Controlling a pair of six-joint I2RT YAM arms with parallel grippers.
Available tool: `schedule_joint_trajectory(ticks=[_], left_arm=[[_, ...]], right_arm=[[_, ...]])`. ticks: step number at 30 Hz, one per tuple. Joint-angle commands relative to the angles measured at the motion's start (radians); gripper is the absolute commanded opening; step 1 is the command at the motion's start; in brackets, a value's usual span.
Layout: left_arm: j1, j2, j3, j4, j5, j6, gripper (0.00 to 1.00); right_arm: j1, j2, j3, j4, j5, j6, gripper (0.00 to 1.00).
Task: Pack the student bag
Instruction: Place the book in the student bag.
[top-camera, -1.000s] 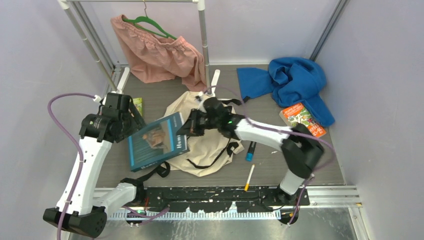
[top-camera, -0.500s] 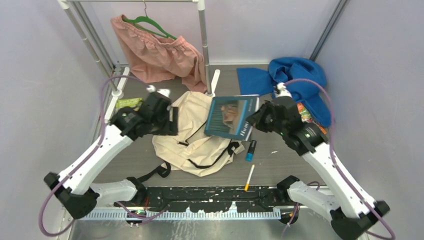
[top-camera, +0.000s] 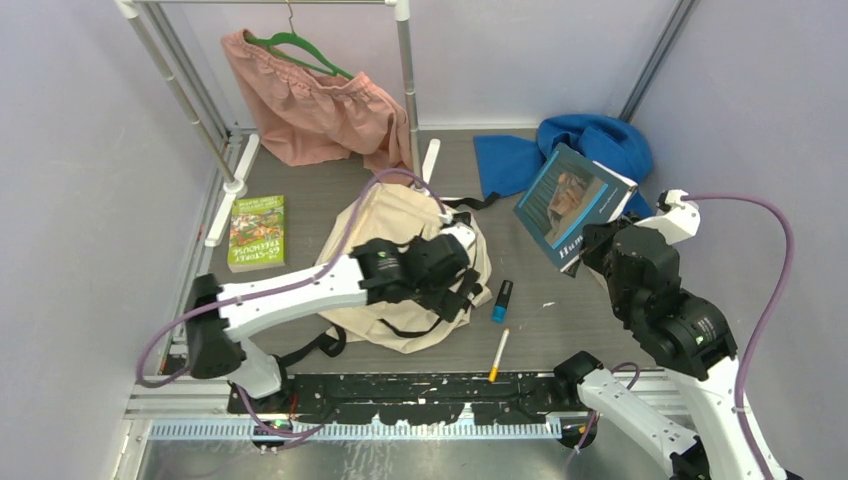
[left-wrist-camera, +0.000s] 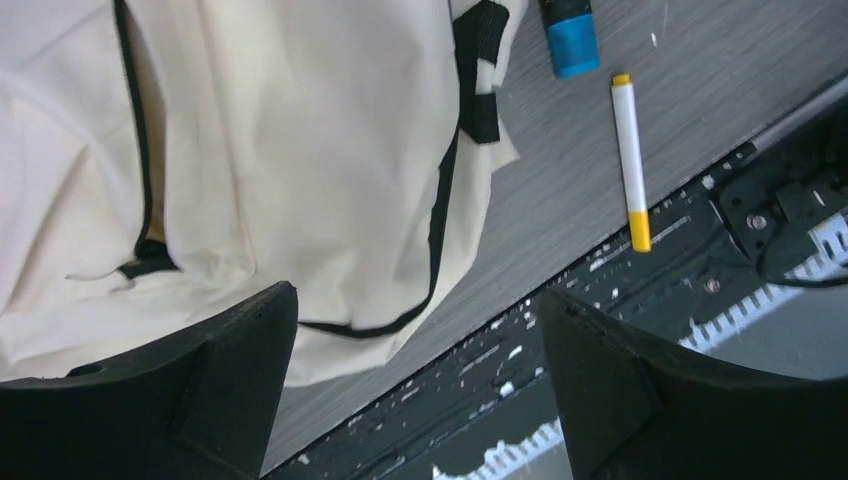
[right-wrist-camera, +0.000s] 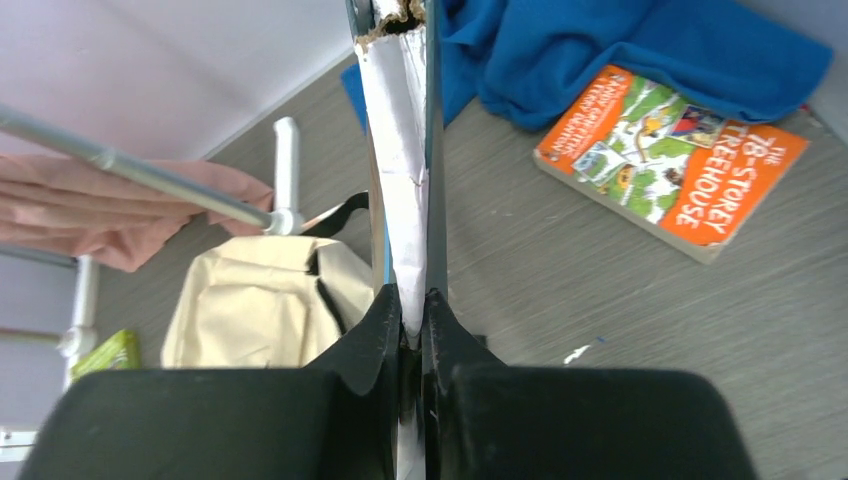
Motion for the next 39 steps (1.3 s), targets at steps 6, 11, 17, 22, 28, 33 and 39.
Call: schedule_joint_trajectory(ticks=[6,11,17,22,28,33,39], left_arm=[[-0.012,0.268,0.163,-0.006,-0.143,-0.011,0.77],[0.053,0.308,0.18,-0.057,-0.198,-0.001,0.45],[0.143,0.182,0.091,0.03,-0.074,0.031,0.0],[0.22,0.046,0.148,-0.022,0.013,0.067,0.0],[0.43,-0.119,0.177,-0.03,0.179,0.115,0.0],[0.584,-0.168,0.144,-0.012,0.291,0.1,0.0],[0.609,-0.207,0.114,0.041,0.343,0.07,0.0]], right_arm=[[0.001,-0.077,0.006,0.053,0.158,-0.024,0.01],[0.001,-0.082,0.022,0.026,0.152,-0.033,0.01],[0.001,-0.088,0.023,0.025,0.107,-0.033,0.01],[0.0,-0.083,0.049,0.054,-0.011,-0.102,0.01],[0.001,-0.022,0.129,0.093,-0.313,-0.155,0.01],[0.001,0.019,0.115,0.239,-0.681,-0.062,0.01],[0.0,0.004,-0.163,0.47,-0.817,0.213,0.01]])
